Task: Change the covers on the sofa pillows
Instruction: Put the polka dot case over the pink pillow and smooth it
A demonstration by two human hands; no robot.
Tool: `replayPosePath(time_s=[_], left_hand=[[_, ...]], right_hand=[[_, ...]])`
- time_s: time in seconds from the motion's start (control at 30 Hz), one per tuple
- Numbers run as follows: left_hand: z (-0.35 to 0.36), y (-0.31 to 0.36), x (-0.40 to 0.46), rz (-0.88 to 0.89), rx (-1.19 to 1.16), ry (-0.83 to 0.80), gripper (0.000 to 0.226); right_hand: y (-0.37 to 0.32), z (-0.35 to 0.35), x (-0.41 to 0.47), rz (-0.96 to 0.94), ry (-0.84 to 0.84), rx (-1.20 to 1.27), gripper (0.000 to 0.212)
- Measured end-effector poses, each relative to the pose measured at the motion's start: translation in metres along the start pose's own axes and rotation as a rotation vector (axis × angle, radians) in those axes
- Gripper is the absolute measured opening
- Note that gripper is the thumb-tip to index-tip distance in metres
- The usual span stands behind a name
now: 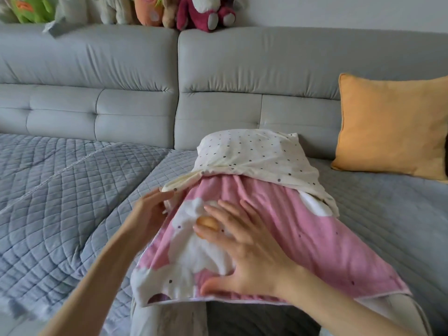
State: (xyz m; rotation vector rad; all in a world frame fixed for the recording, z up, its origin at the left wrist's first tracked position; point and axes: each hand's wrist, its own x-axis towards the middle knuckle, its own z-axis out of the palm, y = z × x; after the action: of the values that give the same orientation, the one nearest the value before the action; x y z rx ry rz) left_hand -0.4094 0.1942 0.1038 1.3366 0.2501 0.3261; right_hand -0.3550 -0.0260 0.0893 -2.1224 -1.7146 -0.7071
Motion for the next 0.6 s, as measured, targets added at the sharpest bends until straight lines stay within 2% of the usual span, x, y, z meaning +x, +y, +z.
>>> replayPosePath(time_s=[0.03,0.1,0.2,0.3,0.37,0.43,0.47,0.53,0.6], left_hand=[[0.000,0.009,-0.006,0.023,0.019,-0.018,0.063],[0.003,0.023,-0.019,0.061,0.267,-0.079,0.063],[0.009,0.029,-0.048,0.114,0.659,-0.143,0.042],[0.021,0.034,-0.082,0.231,0.743,-0.197,0.048],[0.029,0.031,-0.097,0.324,0.924,-0.285,0.047],[0.030,0.031,-0.100,0.371,1.088,-0.308,0.051],[0.029,0.032,-0.099,0.371,1.138,-0.301,0.057],[0.028,0.030,-0.095,0.374,1.213,-0.267,0.068],[0.038,0.026,-0.088,0.501,1.328,-0.164,0.062]], right_hand=[[-0.003,0.004,-0.003,0.019,-0.042,-0.074,0.079],[-0.001,0.010,-0.002,0.076,-0.060,-0.162,0.073],[0.007,0.008,0.013,0.211,-0.023,-0.177,0.063],[0.013,0.003,0.034,0.346,-0.066,-0.212,0.039],[0.011,0.004,0.036,0.322,-0.088,-0.236,0.031],[0.007,0.005,0.025,0.263,-0.096,-0.217,0.040],[0.006,0.006,0.014,0.231,-0.084,-0.129,0.039],[0.006,-0.004,-0.007,0.206,0.011,0.127,0.026],[0.017,-0.021,-0.021,0.310,0.257,0.202,0.017]])
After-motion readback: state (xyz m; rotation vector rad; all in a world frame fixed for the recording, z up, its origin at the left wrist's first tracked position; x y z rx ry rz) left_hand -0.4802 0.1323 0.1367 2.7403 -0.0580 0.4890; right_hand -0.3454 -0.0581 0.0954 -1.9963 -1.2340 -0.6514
